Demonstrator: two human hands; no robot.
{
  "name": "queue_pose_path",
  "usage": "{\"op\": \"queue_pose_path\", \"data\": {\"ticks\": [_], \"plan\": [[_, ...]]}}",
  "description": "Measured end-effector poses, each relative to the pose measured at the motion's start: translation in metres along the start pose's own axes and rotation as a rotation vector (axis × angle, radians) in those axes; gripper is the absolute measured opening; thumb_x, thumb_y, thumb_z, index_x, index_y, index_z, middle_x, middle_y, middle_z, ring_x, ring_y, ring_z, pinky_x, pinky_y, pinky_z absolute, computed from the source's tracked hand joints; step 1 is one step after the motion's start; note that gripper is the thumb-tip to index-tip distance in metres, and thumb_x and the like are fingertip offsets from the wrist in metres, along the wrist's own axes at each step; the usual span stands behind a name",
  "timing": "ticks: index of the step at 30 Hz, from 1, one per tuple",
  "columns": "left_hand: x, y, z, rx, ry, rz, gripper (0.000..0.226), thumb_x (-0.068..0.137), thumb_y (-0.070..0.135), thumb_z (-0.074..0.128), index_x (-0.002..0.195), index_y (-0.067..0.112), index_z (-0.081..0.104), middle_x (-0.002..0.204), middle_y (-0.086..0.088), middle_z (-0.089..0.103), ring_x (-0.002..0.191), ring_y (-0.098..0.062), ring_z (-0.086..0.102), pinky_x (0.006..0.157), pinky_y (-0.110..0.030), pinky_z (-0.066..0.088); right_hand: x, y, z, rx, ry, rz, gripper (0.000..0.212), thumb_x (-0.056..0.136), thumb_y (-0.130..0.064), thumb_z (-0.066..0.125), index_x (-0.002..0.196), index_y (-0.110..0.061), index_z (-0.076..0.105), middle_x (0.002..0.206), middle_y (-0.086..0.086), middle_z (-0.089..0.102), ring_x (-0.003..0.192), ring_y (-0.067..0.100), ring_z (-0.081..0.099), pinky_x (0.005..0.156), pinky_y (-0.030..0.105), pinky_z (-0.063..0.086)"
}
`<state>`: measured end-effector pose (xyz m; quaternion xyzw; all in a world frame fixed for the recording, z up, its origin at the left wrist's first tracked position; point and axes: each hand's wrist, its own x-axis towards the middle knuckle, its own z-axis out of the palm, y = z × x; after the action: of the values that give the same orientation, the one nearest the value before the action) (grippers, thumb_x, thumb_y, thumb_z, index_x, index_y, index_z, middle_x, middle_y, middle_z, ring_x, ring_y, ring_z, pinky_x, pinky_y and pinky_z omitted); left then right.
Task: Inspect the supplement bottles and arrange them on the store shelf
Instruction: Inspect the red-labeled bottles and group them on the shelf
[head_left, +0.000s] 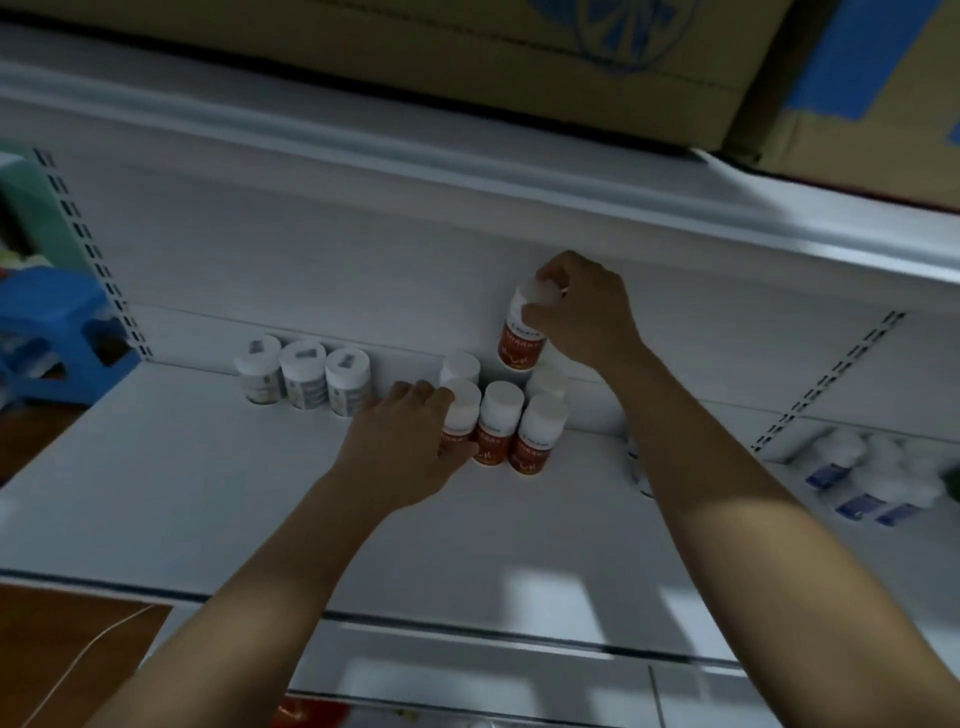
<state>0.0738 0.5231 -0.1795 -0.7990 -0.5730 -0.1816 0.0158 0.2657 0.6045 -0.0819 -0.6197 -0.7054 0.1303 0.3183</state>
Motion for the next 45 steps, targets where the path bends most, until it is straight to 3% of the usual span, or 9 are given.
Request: {"op": "queue_pose_path", "data": {"ticks": [3, 7, 13, 17, 21, 28, 32, 38, 45], "plan": [[0.005, -0.01, 0.0, -0.013, -0.023, 0.023, 0.06, 0.082, 0.057, 0.064, 0.12, 0.011, 0.06, 0.109, -0.009, 0.066, 0.102, -0.03, 0.061, 0.079, -0.04, 0.047, 0.008, 0.007, 0.014, -0.041, -0.064, 0.029, 0.041, 0.079, -0.018, 0.073, 0.117, -0.015, 0.06, 0.124, 0.001, 0.06, 0.089, 0.009, 0.05, 0.06, 0.004, 0.031], [0.006, -0.022, 0.005, -0.006, -0.024, 0.045, 0.057, 0.082, 0.058, 0.059, 0.115, 0.012, 0.063, 0.101, -0.007, 0.068, 0.094, -0.03, 0.064, 0.074, -0.039, 0.048, 0.006, 0.014, 0.028, -0.048, -0.08, 0.02, 0.038, 0.078, -0.015, 0.074, 0.113, -0.014, 0.061, 0.116, 0.001, 0.059, 0.096, 0.01, 0.048, 0.075, 0.017, 0.033], [0.004, -0.03, 0.014, 0.001, -0.033, 0.045, 0.061, 0.082, 0.065, 0.046, 0.116, 0.017, 0.062, 0.099, -0.003, 0.068, 0.093, -0.026, 0.064, 0.075, -0.036, 0.046, -0.001, 0.021, 0.048, -0.099, -0.154, 0.044, 0.037, 0.078, -0.013, 0.074, 0.113, -0.011, 0.06, 0.103, -0.003, 0.054, 0.094, 0.014, 0.051, 0.073, 0.02, 0.033], [0.007, -0.031, 0.013, -0.004, -0.047, 0.047, 0.064, 0.079, 0.068, 0.038, 0.108, 0.016, 0.064, 0.091, -0.002, 0.067, 0.086, -0.027, 0.065, 0.07, -0.037, 0.048, -0.003, 0.024, 0.061, -0.188, -0.193, 0.144, 0.028, 0.077, -0.02, 0.075, 0.098, -0.02, 0.057, 0.098, -0.003, 0.056, 0.096, 0.021, 0.058, 0.076, 0.027, 0.041], [0.008, -0.031, 0.015, -0.007, -0.06, 0.049, 0.057, 0.084, 0.061, 0.055, 0.116, 0.015, 0.061, 0.1, -0.004, 0.067, 0.096, -0.028, 0.063, 0.078, -0.039, 0.048, -0.002, 0.021, 0.07, -0.392, -0.232, 0.231, 0.023, 0.078, -0.033, 0.072, 0.094, -0.02, 0.061, 0.102, 0.0, 0.065, 0.101, 0.022, 0.06, 0.095, 0.035, 0.04], [0.009, -0.033, 0.014, -0.023, -0.11, 0.033, 0.061, 0.088, 0.064, 0.05, 0.128, 0.019, 0.053, 0.118, -0.001, 0.063, 0.11, -0.024, 0.057, 0.088, -0.037, 0.043, 0.014, 0.018, 0.074, -0.482, -0.335, 0.305, 0.034, 0.08, -0.038, 0.068, 0.103, -0.014, 0.062, 0.099, 0.004, 0.064, 0.1, 0.027, 0.06, 0.087, 0.034, 0.039], [0.009, -0.032, 0.009, -0.02, -0.118, 0.026, 0.059, 0.088, 0.063, 0.049, 0.128, 0.02, 0.052, 0.119, 0.0, 0.061, 0.112, -0.022, 0.055, 0.089, -0.035, 0.041, 0.019, 0.019, 0.079, -0.483, -0.351, 0.314, 0.04, 0.079, -0.047, 0.07, 0.096, -0.013, 0.059, 0.094, 0.004, 0.061, 0.098, 0.028, 0.058, 0.085, 0.036, 0.04], [0.008, -0.033, 0.008, -0.01, -0.099, 0.022, 0.057, 0.088, 0.063, 0.05, 0.124, 0.02, 0.054, 0.113, 0.0, 0.063, 0.108, -0.021, 0.057, 0.086, -0.034, 0.041, 0.02, 0.016, 0.081, -0.49, -0.326, 0.299, 0.031, 0.073, -0.033, 0.076, 0.087, -0.011, 0.058, 0.084, 0.004, 0.06, 0.091, 0.028, 0.065, 0.073, 0.033, 0.045], [0.006, -0.04, 0.01, -0.005, -0.088, 0.001, 0.079, 0.073, 0.075, 0.017, 0.12, 0.025, 0.057, 0.109, 0.002, 0.065, 0.104, -0.021, 0.06, 0.085, -0.035, 0.043, 0.021, 0.014, 0.078, -0.527, -0.365, 0.315, 0.033, 0.077, -0.034, 0.074, 0.094, -0.01, 0.059, 0.088, 0.005, 0.058, 0.097, 0.03, 0.063, 0.08, 0.034, 0.046]]}}
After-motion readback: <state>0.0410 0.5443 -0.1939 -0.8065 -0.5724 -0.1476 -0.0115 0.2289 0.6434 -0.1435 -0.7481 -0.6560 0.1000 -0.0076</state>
